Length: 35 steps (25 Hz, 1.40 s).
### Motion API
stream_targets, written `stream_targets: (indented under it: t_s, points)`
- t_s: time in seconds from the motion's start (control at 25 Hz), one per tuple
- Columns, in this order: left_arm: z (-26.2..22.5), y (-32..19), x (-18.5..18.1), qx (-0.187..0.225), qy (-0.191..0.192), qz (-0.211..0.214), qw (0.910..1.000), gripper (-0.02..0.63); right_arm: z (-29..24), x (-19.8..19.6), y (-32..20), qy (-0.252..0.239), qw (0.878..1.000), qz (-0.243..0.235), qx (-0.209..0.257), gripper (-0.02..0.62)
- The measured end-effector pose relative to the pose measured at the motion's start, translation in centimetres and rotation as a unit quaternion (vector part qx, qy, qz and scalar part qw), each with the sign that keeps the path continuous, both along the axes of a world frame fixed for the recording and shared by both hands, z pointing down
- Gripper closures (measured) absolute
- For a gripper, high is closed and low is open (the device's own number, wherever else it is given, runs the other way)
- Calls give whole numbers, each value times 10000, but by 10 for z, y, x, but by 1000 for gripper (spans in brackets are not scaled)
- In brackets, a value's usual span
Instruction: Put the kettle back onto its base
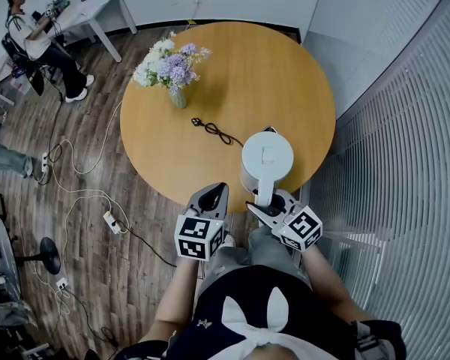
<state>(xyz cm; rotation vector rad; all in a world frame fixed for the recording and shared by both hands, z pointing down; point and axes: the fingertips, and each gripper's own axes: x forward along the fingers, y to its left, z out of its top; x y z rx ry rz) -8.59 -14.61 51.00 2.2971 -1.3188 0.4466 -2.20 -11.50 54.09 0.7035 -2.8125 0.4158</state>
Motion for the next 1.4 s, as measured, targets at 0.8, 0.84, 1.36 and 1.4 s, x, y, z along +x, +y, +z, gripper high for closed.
stream_targets:
  t_s: [0.8, 0.84, 1.36, 1.4]
  points:
    - [2, 18, 26, -103, 25, 409, 9991, 580, 7, 1, 11, 82, 9995, -70, 308, 449]
    - [1, 20, 28, -112, 37, 442, 9990, 580, 6, 1, 11, 80, 9994, -49, 323, 449]
    - [12, 37, 33, -242, -70, 605, 9979, 580, 58, 27, 22, -134, 9918, 792, -996, 391]
    - [12, 38, 34, -246, -75, 607, 9978, 580, 55, 31, 22, -165, 9910, 848, -1019, 385]
